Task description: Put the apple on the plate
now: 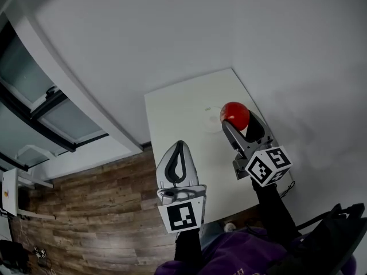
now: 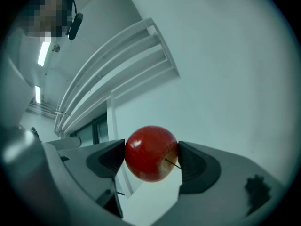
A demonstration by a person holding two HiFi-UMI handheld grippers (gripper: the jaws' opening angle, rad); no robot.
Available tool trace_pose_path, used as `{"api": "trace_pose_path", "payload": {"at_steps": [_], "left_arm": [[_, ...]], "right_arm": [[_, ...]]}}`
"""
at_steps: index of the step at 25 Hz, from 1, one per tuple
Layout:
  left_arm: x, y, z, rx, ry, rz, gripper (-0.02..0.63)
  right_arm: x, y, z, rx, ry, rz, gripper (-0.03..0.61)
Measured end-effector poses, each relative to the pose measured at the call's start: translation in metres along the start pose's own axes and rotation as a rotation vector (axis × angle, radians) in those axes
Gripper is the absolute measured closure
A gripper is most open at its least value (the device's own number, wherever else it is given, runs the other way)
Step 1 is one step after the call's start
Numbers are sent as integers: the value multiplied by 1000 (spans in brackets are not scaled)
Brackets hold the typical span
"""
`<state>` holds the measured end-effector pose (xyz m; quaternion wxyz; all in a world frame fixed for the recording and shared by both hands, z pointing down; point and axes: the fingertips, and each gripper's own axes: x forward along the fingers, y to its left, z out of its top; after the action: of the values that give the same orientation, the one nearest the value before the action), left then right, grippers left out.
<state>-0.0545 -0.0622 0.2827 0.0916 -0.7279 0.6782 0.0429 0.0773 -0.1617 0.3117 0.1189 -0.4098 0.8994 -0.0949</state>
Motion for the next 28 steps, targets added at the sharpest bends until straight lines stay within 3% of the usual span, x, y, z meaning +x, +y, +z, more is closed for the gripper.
{"api": "trace_pose_path", "payload": {"at_steps": [20, 28], "left_arm": [[71, 33, -127, -59, 213, -126, 609], [77, 41, -145, -89, 263, -153, 609]], "right_arm": [[88, -64, -144, 6, 269, -147, 230], [95, -71, -178, 2, 368, -189, 230]]}}
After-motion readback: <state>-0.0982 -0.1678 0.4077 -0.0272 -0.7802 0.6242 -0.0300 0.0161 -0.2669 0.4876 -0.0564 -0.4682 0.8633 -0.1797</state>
